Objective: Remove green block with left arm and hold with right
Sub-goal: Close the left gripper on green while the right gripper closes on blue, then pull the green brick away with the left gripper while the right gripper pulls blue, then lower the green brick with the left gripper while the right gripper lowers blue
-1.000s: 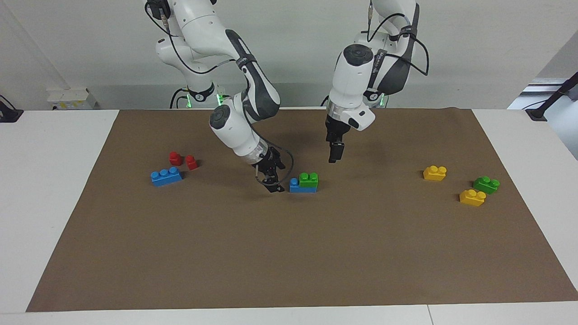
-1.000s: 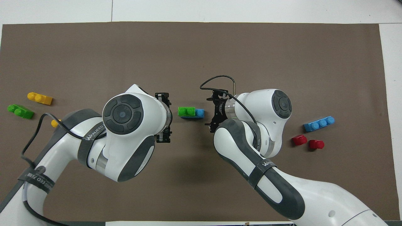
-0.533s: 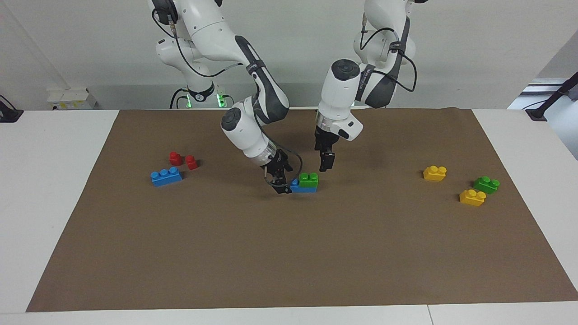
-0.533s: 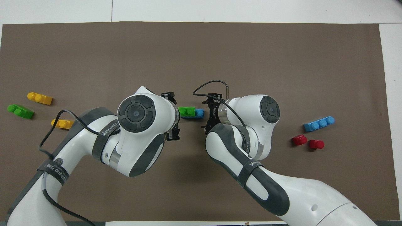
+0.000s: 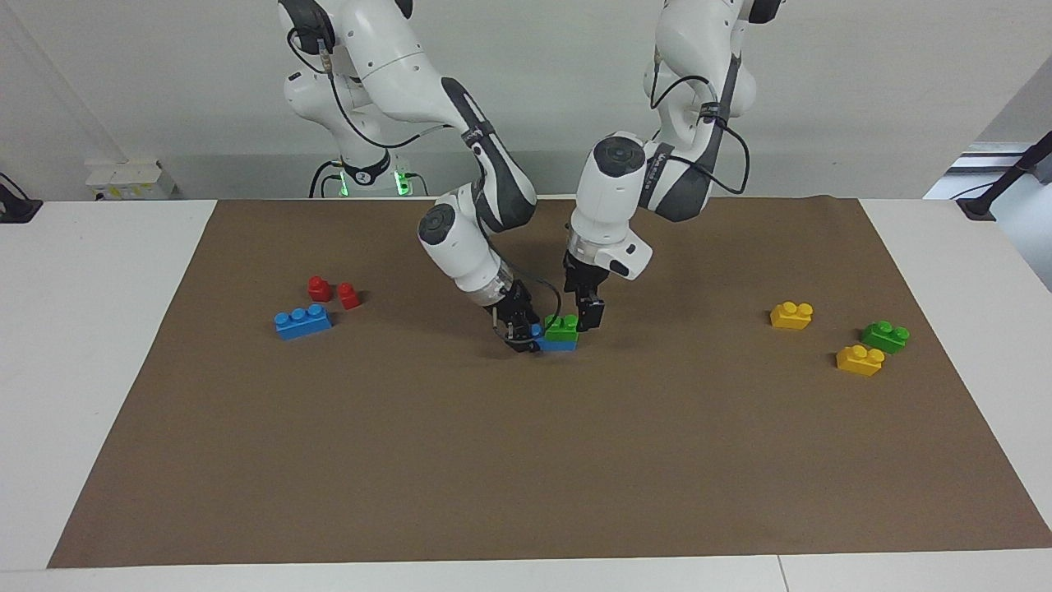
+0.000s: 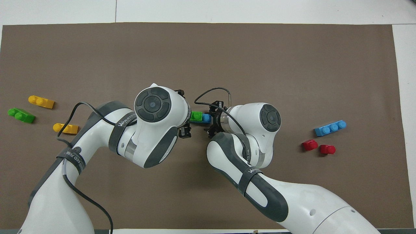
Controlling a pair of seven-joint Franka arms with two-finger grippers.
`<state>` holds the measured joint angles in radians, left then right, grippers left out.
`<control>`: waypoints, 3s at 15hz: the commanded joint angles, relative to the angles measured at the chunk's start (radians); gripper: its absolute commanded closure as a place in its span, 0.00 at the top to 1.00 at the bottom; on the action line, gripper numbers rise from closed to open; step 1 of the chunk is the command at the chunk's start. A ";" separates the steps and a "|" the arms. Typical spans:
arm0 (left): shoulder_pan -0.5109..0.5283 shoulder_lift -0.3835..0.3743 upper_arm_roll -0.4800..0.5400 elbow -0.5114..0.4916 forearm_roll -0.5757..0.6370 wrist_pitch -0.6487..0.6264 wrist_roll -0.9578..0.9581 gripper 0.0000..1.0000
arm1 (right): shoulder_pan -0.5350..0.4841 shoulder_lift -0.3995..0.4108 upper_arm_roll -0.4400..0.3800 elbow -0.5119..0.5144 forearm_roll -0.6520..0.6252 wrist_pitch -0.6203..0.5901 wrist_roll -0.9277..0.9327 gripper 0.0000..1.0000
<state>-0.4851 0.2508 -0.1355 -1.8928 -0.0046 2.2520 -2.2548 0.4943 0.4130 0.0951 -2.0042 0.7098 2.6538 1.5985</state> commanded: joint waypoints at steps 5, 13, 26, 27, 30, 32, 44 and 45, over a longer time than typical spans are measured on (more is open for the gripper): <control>-0.032 0.056 0.017 0.026 0.051 0.031 -0.043 1.00 | -0.002 0.006 0.002 0.001 0.031 0.020 -0.041 0.00; -0.064 0.051 0.017 0.004 0.120 0.023 -0.031 0.53 | -0.003 0.006 0.002 0.001 0.031 0.020 -0.041 0.00; -0.035 -0.079 0.013 0.000 0.121 -0.124 0.125 0.00 | -0.013 0.007 0.002 0.013 0.031 0.017 -0.038 0.00; -0.021 -0.102 0.013 0.001 0.117 -0.156 0.150 0.00 | -0.013 0.007 0.002 0.015 0.031 0.015 -0.038 0.00; 0.037 -0.157 0.013 0.003 0.110 -0.215 0.280 0.00 | -0.045 0.001 0.000 0.047 0.031 -0.035 -0.034 0.00; 0.092 -0.165 0.014 0.006 0.100 -0.226 0.412 0.00 | -0.124 -0.029 -0.006 0.094 0.017 -0.165 -0.043 0.00; 0.539 -0.128 0.016 -0.008 -0.061 -0.144 1.155 0.00 | -0.696 -0.177 -0.011 0.109 -0.167 -0.686 -0.536 0.00; 0.546 -0.111 0.017 -0.008 -0.061 -0.126 1.172 0.00 | -0.723 -0.174 -0.011 0.085 -0.167 -0.674 -0.573 0.00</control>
<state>0.0386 0.1150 -0.1081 -1.8868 -0.0440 2.0788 -1.1417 -0.1789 0.2671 0.0682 -1.8327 0.5592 1.9487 1.1102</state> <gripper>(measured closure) 0.656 0.656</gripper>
